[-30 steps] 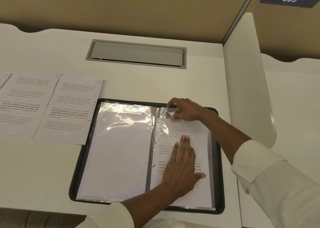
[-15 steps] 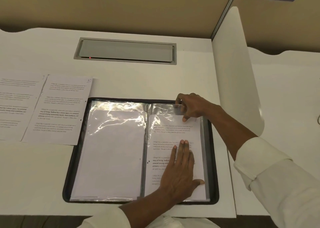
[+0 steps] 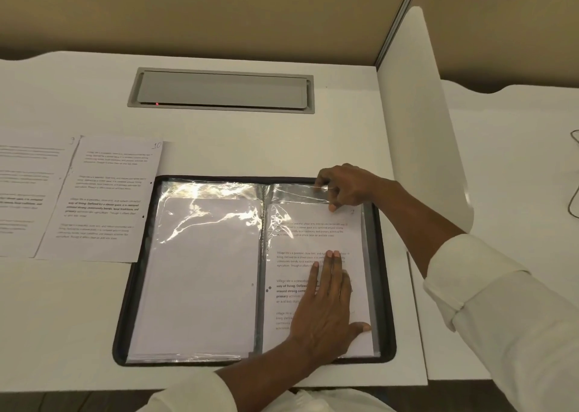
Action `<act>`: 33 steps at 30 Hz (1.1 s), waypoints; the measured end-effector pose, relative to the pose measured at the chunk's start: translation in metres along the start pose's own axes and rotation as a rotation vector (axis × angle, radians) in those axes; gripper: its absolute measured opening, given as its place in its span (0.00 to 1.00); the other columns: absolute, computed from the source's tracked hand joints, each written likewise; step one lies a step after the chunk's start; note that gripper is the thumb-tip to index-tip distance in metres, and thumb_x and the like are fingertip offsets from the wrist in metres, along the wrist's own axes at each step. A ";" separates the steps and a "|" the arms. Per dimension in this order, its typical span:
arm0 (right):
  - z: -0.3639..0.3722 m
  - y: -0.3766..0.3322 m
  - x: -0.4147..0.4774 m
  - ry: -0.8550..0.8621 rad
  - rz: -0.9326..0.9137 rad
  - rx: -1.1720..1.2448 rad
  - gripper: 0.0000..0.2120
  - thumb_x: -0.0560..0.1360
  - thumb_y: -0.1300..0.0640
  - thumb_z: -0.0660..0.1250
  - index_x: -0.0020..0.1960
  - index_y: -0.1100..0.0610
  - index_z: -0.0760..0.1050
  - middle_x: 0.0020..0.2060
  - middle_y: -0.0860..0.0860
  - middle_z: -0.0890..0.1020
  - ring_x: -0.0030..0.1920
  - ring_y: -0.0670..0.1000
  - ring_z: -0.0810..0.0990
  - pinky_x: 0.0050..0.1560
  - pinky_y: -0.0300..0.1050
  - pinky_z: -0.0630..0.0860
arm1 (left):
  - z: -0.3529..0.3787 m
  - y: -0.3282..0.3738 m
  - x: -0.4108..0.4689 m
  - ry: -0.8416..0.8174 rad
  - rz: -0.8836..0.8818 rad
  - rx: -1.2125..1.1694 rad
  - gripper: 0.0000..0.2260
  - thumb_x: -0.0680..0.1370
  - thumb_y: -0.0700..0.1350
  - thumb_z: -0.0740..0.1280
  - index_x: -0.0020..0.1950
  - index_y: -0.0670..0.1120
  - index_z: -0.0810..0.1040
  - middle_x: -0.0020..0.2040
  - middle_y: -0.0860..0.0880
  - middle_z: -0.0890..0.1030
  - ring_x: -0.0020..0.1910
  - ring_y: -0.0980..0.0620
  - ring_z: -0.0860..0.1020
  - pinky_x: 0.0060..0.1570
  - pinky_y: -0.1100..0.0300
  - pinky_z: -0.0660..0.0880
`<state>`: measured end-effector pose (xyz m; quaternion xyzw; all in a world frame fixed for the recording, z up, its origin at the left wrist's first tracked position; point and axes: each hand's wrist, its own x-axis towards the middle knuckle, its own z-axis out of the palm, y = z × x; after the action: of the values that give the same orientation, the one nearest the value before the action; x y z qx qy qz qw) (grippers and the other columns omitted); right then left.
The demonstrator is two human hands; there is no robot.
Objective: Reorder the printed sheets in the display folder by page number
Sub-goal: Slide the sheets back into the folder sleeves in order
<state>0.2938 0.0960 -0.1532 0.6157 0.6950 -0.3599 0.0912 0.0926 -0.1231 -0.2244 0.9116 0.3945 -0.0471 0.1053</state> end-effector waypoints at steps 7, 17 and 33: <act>-0.005 0.001 -0.017 0.198 0.111 -0.180 0.21 0.62 0.43 0.86 0.48 0.49 0.81 0.41 0.41 0.79 0.51 0.50 0.78 0.49 0.46 0.69 | 0.000 -0.002 -0.011 -0.032 -0.037 0.004 0.46 0.77 0.76 0.59 0.80 0.41 0.69 0.84 0.35 0.56 0.83 0.35 0.57 0.78 0.39 0.55; 0.068 0.002 -0.058 0.683 0.257 0.565 0.42 0.66 0.48 0.85 0.74 0.49 0.68 0.57 0.48 0.78 0.54 0.50 0.80 0.53 0.46 0.76 | -0.020 -0.019 -0.010 -0.108 -0.131 -0.398 0.37 0.83 0.65 0.62 0.84 0.45 0.59 0.85 0.45 0.34 0.81 0.48 0.30 0.77 0.49 0.49; 0.175 -0.076 -0.171 0.408 0.042 1.342 0.43 0.62 0.39 0.84 0.72 0.52 0.75 0.63 0.55 0.85 0.61 0.58 0.85 0.59 0.55 0.84 | -0.051 -0.040 -0.037 0.359 -0.436 -0.834 0.22 0.79 0.73 0.61 0.62 0.59 0.76 0.76 0.65 0.63 0.74 0.68 0.63 0.63 0.69 0.70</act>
<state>0.2071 -0.1450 -0.1532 0.6078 0.3140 -0.5863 -0.4339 0.0379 -0.1109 -0.1745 0.6822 0.5729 0.2510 0.3787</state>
